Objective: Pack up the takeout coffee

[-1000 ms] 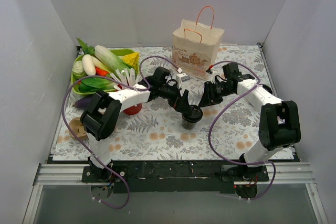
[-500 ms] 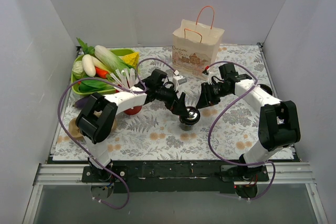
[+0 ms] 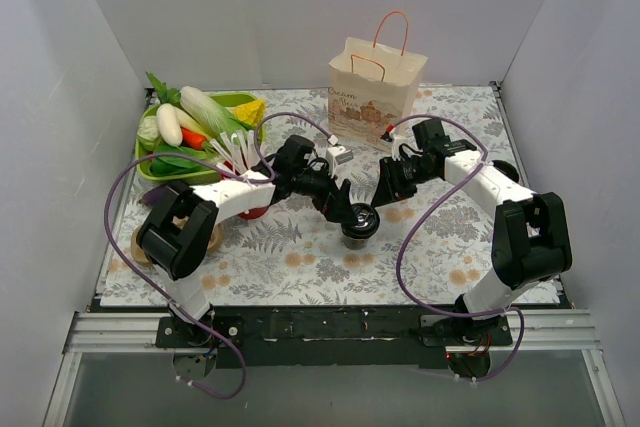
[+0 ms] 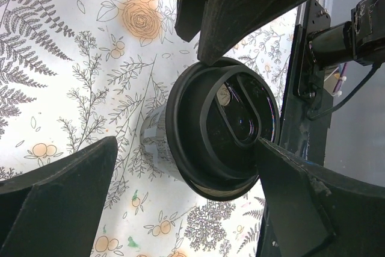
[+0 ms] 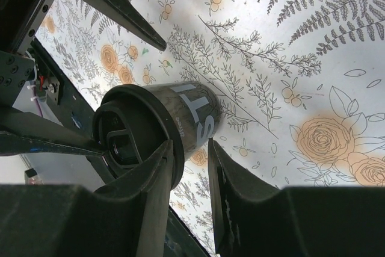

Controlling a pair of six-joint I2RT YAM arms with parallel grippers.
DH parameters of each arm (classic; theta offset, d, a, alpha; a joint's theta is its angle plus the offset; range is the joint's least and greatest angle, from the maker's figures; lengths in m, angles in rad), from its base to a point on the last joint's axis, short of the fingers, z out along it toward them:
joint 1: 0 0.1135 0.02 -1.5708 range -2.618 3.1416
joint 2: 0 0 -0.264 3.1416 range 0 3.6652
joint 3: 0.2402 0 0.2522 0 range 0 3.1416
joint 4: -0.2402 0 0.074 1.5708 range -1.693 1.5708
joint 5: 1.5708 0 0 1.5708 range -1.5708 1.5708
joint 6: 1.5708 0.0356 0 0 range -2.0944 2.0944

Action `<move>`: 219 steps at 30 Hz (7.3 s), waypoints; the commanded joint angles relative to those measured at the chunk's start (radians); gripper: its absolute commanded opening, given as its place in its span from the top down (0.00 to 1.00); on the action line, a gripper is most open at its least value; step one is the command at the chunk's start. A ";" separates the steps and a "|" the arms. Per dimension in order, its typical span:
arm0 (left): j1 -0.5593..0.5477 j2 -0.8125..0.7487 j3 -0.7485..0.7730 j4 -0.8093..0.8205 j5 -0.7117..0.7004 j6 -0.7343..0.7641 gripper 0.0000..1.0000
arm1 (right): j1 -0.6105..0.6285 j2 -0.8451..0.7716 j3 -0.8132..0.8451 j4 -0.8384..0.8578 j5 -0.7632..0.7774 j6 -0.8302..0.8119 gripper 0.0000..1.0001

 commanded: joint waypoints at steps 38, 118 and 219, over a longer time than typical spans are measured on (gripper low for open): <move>0.003 -0.147 -0.104 0.009 0.004 0.191 0.02 | 0.074 -0.065 0.045 -0.027 0.089 -0.098 0.63; 0.024 -0.024 -0.186 0.254 0.148 0.088 0.02 | 0.064 0.204 0.039 -0.056 -0.239 -0.328 0.61; 0.061 -0.136 -0.281 0.062 -0.246 -0.157 0.12 | 0.078 0.230 0.028 -0.064 -0.123 -0.432 0.63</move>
